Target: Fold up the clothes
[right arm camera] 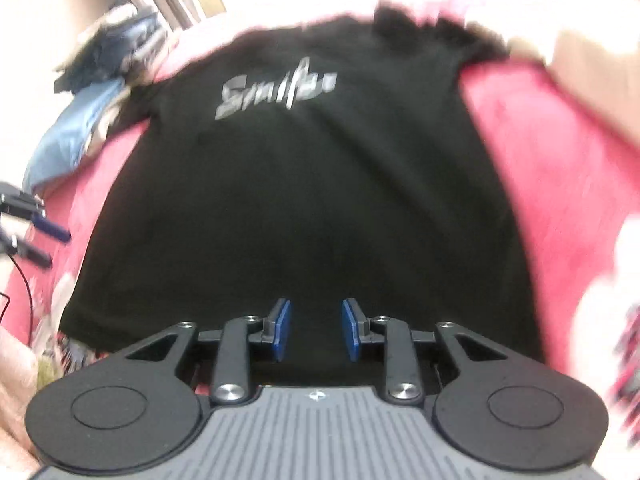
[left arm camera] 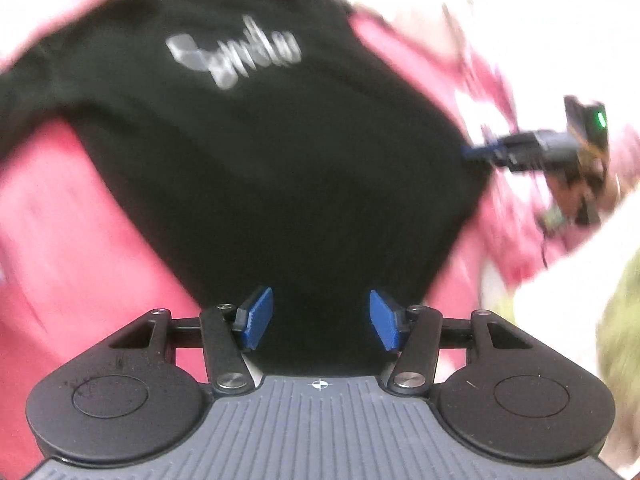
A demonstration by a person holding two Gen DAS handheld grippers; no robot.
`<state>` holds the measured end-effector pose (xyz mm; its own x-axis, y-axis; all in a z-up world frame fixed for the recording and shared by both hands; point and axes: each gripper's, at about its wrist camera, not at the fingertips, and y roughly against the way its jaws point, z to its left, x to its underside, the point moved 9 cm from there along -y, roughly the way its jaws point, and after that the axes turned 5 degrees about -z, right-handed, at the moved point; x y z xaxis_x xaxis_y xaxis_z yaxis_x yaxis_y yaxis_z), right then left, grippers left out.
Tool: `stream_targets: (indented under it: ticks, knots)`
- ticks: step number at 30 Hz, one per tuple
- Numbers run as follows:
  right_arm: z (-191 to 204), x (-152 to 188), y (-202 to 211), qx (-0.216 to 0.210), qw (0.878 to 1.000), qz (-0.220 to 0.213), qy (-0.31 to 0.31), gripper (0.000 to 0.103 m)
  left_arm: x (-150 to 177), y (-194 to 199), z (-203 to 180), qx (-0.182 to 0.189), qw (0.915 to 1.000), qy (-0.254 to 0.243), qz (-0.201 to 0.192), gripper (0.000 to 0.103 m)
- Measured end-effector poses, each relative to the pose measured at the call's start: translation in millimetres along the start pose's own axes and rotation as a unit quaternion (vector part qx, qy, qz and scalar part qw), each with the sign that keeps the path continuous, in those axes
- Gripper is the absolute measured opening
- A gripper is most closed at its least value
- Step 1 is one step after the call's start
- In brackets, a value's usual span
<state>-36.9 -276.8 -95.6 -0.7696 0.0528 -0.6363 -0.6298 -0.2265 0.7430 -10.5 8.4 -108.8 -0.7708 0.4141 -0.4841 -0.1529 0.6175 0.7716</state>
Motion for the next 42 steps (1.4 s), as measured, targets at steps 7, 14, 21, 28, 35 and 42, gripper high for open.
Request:
stream_targets:
  ticks: [7, 14, 21, 28, 35, 42]
  knots:
    - [-14, -70, -18, -0.011, 0.999, -0.038, 0.017, 0.030, -126, -37, 84, -0.179, 0.9747, -0.008, -0.134, 0.054]
    - [-11, -153, -118, -0.050, 0.997, -0.049, 0.042, 0.025, -173, -64, 183, -0.283, 0.9414, 0.076, -0.167, 0.052]
    - [60, -222, -217, -0.159, 0.984, -0.057, 0.059, 0.030, -177, -36, 223, -0.322, 0.9111, 0.123, -0.226, 0.052]
    - [90, -256, -303, -0.162, 0.986, -0.016, 0.037, 0.042, -193, -34, 267, -0.376, 0.8835, 0.153, -0.233, 0.052]
    - [85, -263, -358, -0.132, 0.991, 0.016, 0.013, 0.006, -193, -52, 293, -0.427, 0.8709, 0.129, -0.206, 0.055]
    - [64, -268, -371, -0.125, 0.991, -0.026, -0.041, 0.001, -193, -52, 295, -0.450, 0.8588, 0.114, -0.217, 0.055]
